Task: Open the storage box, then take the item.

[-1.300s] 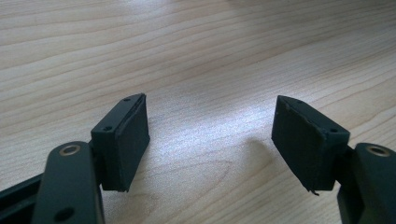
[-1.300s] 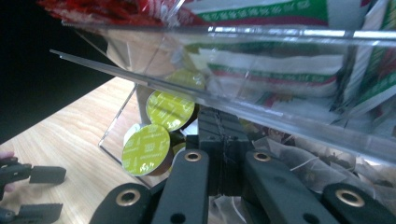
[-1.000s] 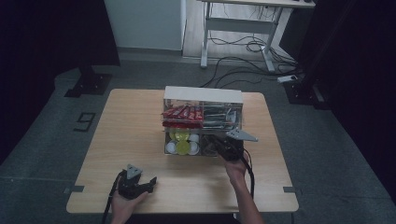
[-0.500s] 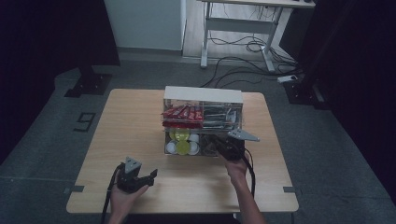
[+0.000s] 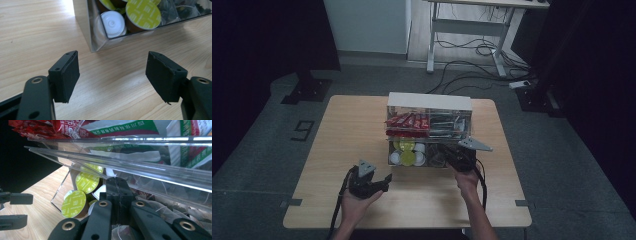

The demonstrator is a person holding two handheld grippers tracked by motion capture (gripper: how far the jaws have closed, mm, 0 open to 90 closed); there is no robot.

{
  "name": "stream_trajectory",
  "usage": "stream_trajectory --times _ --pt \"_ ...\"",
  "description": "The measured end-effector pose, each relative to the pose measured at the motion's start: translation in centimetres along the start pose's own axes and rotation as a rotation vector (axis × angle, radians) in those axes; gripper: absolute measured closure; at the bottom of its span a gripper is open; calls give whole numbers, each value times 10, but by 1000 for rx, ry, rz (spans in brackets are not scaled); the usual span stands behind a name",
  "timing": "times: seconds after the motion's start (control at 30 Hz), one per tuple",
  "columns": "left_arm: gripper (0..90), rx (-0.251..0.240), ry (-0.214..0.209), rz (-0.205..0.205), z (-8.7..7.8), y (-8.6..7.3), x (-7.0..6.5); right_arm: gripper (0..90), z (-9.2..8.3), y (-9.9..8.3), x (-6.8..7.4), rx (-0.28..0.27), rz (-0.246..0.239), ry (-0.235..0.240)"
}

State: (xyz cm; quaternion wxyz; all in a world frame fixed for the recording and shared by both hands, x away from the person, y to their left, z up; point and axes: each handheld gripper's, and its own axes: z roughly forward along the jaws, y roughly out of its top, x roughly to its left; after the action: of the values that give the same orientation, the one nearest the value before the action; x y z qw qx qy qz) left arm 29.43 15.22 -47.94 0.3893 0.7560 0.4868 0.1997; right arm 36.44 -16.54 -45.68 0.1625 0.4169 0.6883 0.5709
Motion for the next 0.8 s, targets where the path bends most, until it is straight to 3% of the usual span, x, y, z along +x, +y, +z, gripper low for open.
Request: stream_trajectory --times 0.43,0.8 --pt "278 -11 -2 31 11 16 -15 892 0 -1 0 -2 0 -2" --pt "280 -23 -4 29 19 31 -25 892 -1 -1 -3 -3 0 3"
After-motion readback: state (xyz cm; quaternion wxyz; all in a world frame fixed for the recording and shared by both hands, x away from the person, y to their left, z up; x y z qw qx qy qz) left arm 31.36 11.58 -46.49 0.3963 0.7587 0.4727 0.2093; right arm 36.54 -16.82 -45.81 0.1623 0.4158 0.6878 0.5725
